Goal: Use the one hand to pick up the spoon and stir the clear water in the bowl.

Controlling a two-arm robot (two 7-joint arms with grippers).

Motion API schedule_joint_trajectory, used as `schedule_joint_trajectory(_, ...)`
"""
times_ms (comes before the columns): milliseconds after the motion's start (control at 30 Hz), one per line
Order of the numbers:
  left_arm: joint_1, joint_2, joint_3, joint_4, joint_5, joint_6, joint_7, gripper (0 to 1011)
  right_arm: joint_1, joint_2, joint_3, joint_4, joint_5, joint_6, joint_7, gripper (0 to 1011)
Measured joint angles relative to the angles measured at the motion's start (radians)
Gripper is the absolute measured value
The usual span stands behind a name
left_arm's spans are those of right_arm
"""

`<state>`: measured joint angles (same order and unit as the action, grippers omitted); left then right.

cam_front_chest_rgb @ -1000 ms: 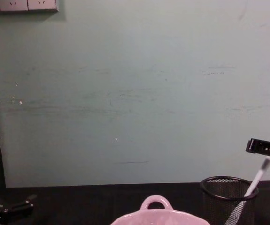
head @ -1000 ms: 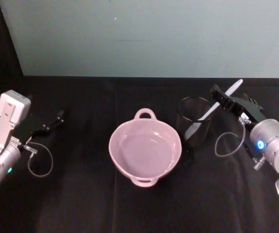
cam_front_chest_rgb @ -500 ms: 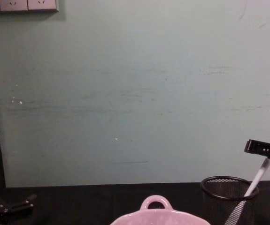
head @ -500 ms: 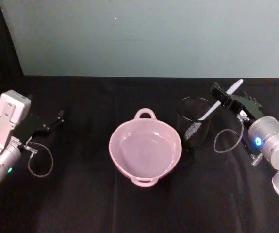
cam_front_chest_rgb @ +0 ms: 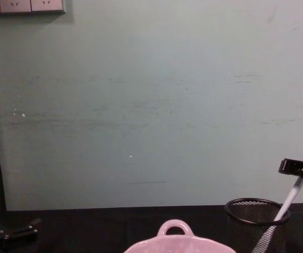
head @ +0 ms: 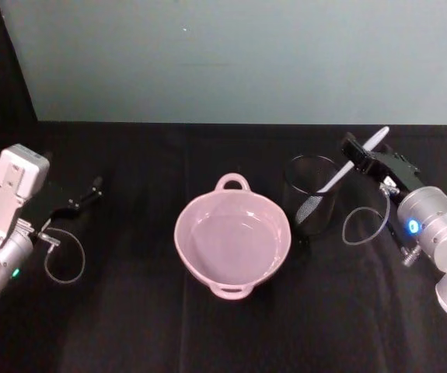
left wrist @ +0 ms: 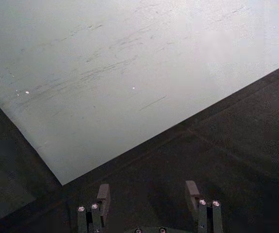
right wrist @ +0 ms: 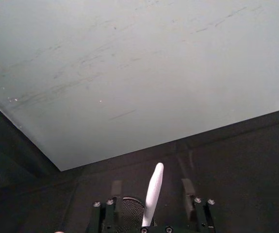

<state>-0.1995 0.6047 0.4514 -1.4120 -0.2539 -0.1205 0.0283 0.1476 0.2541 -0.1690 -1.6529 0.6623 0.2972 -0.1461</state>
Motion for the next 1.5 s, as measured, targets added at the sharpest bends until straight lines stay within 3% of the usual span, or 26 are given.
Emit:
schedule_joint_trajectory(600, 0.000, 0.000, 0.000, 0.000, 0.000, 0.000, 0.000, 1011, -0.001, 0.001, 0.000, -0.002, 0.002, 0.002, -0.002, 195)
schedule_joint_trajectory(700, 0.000, 0.000, 0.000, 0.000, 0.000, 0.000, 0.000, 1011, -0.001, 0.001, 0.000, -0.003, 0.003, 0.002, -0.002, 134)
schedule_joint_trajectory(1100, 0.000, 0.000, 0.000, 0.000, 0.000, 0.000, 0.000, 1011, -0.004, 0.002, 0.000, -0.006, 0.000, 0.000, 0.001, 130)
schedule_joint_trajectory(1500, 0.000, 0.000, 0.000, 0.000, 0.000, 0.000, 0.000, 1011, -0.062, 0.040, 0.012, -0.110, -0.050, -0.072, 0.133, 129)
